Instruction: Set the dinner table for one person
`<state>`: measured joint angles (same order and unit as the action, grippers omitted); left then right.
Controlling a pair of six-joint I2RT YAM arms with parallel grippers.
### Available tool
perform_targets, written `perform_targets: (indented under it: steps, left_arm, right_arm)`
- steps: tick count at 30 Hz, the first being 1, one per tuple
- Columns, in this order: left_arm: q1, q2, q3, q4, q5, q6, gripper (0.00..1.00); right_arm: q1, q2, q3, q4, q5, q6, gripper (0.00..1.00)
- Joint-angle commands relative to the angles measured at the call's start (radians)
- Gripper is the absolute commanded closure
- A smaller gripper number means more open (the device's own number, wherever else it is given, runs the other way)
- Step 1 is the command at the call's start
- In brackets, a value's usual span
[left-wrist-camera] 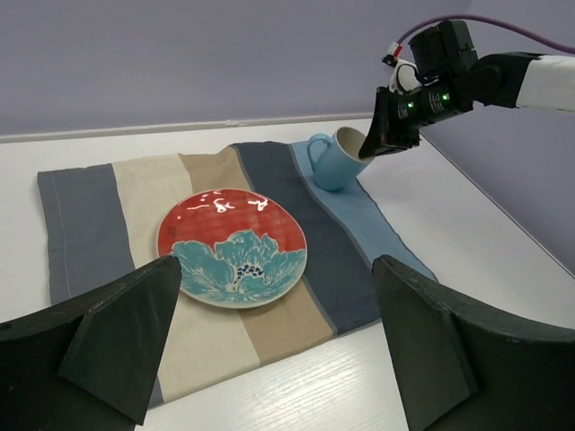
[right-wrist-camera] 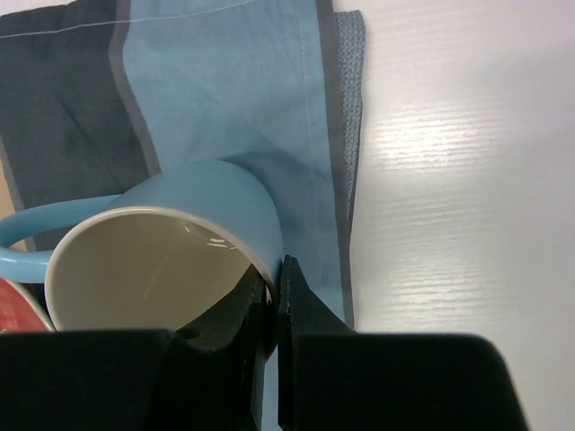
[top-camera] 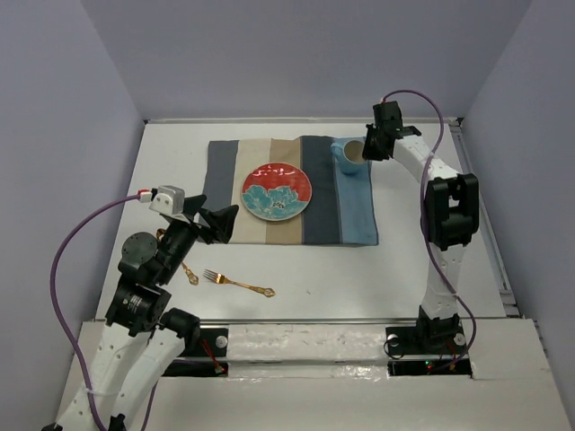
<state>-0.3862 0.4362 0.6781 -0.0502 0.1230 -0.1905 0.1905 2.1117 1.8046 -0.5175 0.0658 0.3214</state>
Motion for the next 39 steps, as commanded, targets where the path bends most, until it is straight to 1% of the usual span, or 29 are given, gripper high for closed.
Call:
perform_targets:
  steps: [1,7,14,26,28,29,30,31,32,33,34,35,36,37,39]
  left_arm:
    - [-0.005,0.007,-0.008,0.036,0.007,0.011,0.01]
    - [-0.005,0.019,-0.006,0.039,0.01,0.011,0.01]
    - [-0.003,0.024,-0.006,0.039,0.009,0.011,0.01]
    - [0.0,0.022,-0.005,0.035,0.0,0.011,0.01]
    - [0.001,0.021,-0.005,0.033,-0.009,0.013,0.01]
    - [0.004,0.021,-0.003,0.033,-0.013,0.013,0.01]
    - [0.006,0.019,-0.005,0.032,-0.016,0.011,0.01]
    - [0.007,0.021,-0.003,0.033,-0.017,0.011,0.01]
    - [0.013,0.021,-0.003,0.033,-0.019,0.011,0.01]
    - [0.015,0.022,-0.003,0.033,-0.02,0.01,0.01]
    - [0.017,0.022,-0.003,0.032,-0.022,0.011,0.01]
    - [0.018,0.022,-0.003,0.032,-0.025,0.011,0.01]
    - [0.023,0.021,-0.003,0.032,-0.031,0.01,0.01]
    - [0.026,0.021,-0.002,0.03,-0.034,0.01,0.01]
    - [0.03,0.018,-0.002,0.027,-0.042,0.01,0.01]
  right_arm:
    - [-0.023,0.017,0.117,0.054,-0.044,0.024,1.0]
    - [-0.023,0.03,0.144,0.054,-0.02,0.024,1.0]
    - [-0.023,0.091,0.226,0.005,-0.008,0.004,1.0]
    - [-0.023,0.128,0.279,-0.035,0.057,-0.005,1.0]
    - [-0.023,0.119,0.285,-0.035,0.032,-0.001,0.82]
    - [-0.023,0.105,0.286,-0.035,0.02,0.002,0.76]
    - [-0.023,0.097,0.289,-0.035,0.008,0.004,0.64]
    - [-0.023,0.088,0.292,-0.035,-0.018,0.004,0.61]
    - [-0.023,0.068,0.294,-0.033,-0.043,0.005,0.54]
    - [-0.023,0.054,0.295,-0.035,-0.052,0.005,0.52]
    - [-0.023,0.041,0.291,-0.035,-0.058,0.005,0.48]
    - [-0.023,0.025,0.277,-0.035,-0.064,0.005,0.46]
    - [-0.023,-0.013,0.268,-0.033,-0.116,0.001,0.45]
    - [-0.023,-0.036,0.254,-0.032,-0.138,-0.002,0.44]
    - [-0.011,-0.102,0.164,0.006,-0.184,-0.013,0.44]
